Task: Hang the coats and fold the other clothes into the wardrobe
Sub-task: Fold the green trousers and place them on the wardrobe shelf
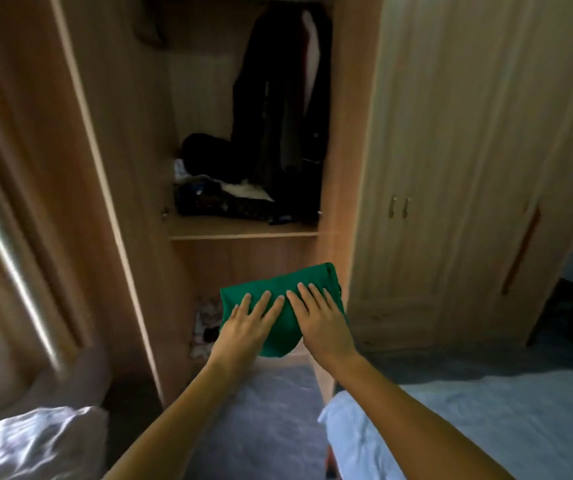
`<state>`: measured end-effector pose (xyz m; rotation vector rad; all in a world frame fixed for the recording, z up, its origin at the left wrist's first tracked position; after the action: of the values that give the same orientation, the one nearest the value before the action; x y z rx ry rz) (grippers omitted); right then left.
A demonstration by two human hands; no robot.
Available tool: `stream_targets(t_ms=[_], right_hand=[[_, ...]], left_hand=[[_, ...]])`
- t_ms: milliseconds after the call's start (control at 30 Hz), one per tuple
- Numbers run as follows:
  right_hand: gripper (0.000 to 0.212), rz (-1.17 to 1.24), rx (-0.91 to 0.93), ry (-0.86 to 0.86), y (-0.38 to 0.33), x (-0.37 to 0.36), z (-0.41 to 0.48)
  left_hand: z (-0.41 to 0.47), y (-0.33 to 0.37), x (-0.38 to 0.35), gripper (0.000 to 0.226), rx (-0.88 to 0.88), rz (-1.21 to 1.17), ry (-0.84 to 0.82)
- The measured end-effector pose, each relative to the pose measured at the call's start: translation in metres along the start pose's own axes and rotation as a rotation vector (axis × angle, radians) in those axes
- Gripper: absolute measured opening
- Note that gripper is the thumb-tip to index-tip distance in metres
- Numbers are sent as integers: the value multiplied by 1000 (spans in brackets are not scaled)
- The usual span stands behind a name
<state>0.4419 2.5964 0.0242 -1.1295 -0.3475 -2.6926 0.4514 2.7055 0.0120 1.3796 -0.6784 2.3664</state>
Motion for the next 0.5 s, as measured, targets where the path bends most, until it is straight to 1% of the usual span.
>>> stream_targets(t_ms=[100,167,267,367,500], right_hand=[[41,3,39,48,-35,-28,51],[45,-2,50,75,-52,-44,82],[43,10,58,99,-69,-68,122],[60,33,67,77,-71,-91,157],[63,36,81,50,-50,-131,199]], left_hand=[[5,-65,-6,108,47,47,-2],[11,-103,-12,106,73,55,4],[24,-148,-18,102,94,64,41],[48,-179,-31,99,107,62,46],[93,-205,-63,99,129,62,61]])
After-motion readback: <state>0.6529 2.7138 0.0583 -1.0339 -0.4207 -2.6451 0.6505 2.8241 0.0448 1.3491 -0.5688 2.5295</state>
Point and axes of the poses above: each hand's wrist, its own z-axis towards the middle knuckle, its own x-axis out of the back of the hand, y = z × x, the point moved 8 cm from there along z, towards the middle knuckle, and after that the axes turned 5 degrees about y, right-handed, at the moved point
